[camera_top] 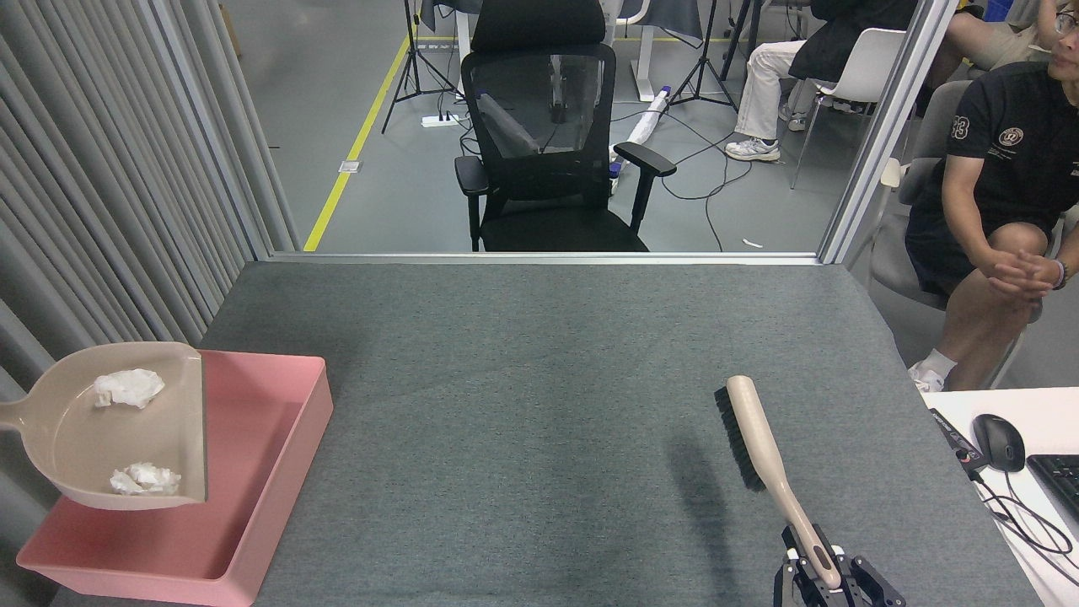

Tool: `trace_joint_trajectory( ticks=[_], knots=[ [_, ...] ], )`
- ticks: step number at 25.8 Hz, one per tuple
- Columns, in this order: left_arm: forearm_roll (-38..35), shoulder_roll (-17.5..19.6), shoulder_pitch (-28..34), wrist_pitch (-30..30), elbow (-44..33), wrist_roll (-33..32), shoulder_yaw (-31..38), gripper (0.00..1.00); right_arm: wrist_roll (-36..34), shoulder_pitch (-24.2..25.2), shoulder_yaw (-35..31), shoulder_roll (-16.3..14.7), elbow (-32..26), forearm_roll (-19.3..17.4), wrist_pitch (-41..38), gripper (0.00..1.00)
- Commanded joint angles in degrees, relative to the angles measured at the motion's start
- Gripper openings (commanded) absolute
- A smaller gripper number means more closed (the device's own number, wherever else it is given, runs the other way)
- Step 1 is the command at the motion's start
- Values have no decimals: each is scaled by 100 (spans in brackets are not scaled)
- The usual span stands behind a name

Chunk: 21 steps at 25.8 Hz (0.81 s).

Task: Sweep and dump garbage into bin
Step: 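Tip the dustpan over the pink bin with the left gripper to dump paper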

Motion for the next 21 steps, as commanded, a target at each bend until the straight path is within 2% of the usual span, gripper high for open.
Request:
trace_joint_trajectory(
  ticks=[1,5,11,21],
  knots=[
    [-396,-3,-163,-93,-17,87,3,18,-30,12,0,-15,3,1,0,6],
    [-1187,-21,-392,-260,-17,95,3,18,-21,30,0,-6,3,-8,0,6],
    [-1995,-12,-612,-594,-35,174,3,18,-30,30,0,12,3,1,-9,6],
    [-2707,32,-840,-743,-193,359,21,18,-30,30,0,3,-6,-8,-9,6]
  ],
)
